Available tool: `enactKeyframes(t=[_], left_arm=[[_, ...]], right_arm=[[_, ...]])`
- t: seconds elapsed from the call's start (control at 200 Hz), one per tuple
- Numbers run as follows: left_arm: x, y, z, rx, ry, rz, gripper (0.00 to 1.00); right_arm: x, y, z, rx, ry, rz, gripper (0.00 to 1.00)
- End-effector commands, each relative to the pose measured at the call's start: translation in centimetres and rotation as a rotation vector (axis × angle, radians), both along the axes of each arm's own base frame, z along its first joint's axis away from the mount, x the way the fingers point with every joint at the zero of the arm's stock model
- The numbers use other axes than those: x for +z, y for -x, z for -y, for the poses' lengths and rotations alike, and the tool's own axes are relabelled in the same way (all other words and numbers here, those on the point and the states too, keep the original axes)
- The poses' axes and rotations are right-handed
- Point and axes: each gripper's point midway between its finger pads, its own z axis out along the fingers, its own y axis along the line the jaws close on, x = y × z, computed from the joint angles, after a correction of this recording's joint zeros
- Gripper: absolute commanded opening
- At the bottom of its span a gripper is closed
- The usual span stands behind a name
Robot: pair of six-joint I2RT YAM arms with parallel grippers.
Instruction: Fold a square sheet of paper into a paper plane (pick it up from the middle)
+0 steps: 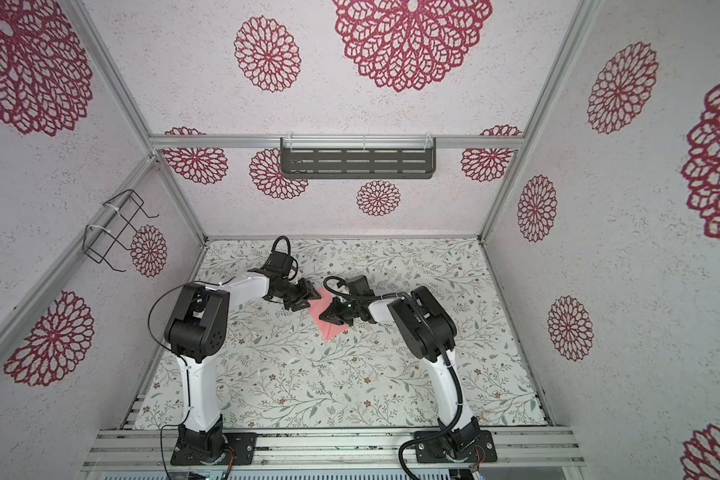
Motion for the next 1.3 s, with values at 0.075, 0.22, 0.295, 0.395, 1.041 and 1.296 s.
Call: enactKeyframes(t=[0.075,0.22,0.295,0.395,1.041,1.296], left_arm=[[-3.5,2.7,-1.6,0.008,-0.101,-0.107,0.54],[-2.6,2.3,-1.7,0.007,-0.103,-0.086,0.54],[-0.8,1.4,-1.0,-0.002,-0.059,-0.046,0.54],[2.2,0.4,0.5,-0.024,0.027,0.023,0.55],[-1.3,2.3,0.3,-0.009,-0.012,-0.065,0.32],[-2.5,2.9,-0.3,-0.007,-0.058,-0.099,0.27]], right_arm=[[-0.5,-0.3,0.0,-0.017,0.006,-0.009,0.1],[-1.0,-0.1,0.3,-0.017,0.02,-0.02,0.13],[-1.3,0.1,0.6,-0.016,0.031,-0.026,0.14],[-1.8,0.3,0.9,-0.015,0.054,-0.034,0.12],[-0.7,-0.4,0.8,-0.039,0.01,-0.014,0.07],[0.1,-0.7,0.5,-0.046,-0.031,0.0,0.06]])
